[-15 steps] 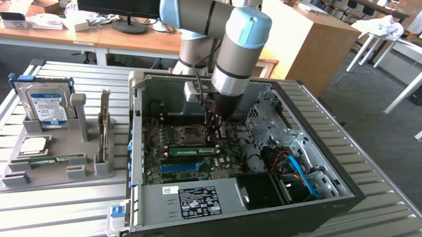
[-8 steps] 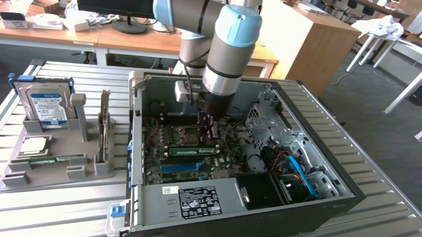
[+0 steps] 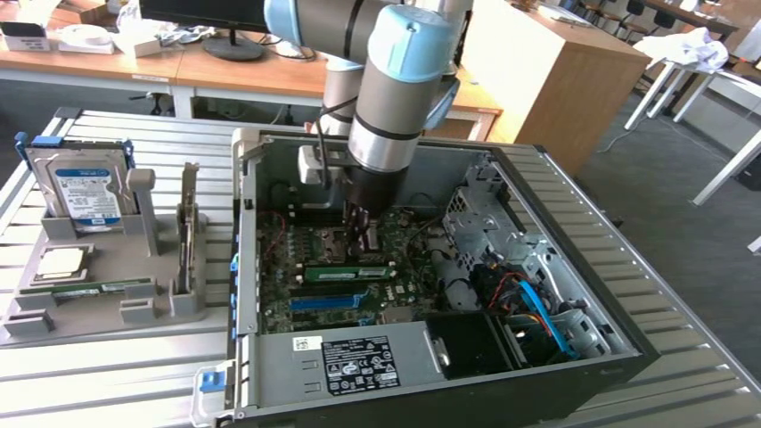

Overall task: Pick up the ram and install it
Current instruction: 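Press down the ram until it locks into place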

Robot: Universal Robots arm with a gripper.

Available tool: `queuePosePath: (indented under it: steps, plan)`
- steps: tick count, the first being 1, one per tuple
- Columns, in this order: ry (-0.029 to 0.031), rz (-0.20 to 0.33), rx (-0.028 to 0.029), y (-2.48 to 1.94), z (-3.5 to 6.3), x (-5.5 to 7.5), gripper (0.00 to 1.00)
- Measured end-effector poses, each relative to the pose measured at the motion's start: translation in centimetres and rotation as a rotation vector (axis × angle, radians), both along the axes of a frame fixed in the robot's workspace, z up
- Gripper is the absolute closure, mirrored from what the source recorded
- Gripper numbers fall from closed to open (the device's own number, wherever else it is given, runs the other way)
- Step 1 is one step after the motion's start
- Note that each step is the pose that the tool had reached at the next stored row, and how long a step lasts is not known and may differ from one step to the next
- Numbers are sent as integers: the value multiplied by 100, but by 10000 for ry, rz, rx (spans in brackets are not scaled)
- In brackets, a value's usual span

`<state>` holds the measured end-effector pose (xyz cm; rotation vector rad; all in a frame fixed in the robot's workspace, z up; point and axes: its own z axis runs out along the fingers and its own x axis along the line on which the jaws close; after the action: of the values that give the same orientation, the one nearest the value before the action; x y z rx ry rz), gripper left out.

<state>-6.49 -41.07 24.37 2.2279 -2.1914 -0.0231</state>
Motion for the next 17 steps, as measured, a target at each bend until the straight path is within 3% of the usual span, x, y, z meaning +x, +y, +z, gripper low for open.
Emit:
queuePosePath:
  steps: [17]
  plan:
    - [0,0,-1,-8,0,-77,90]
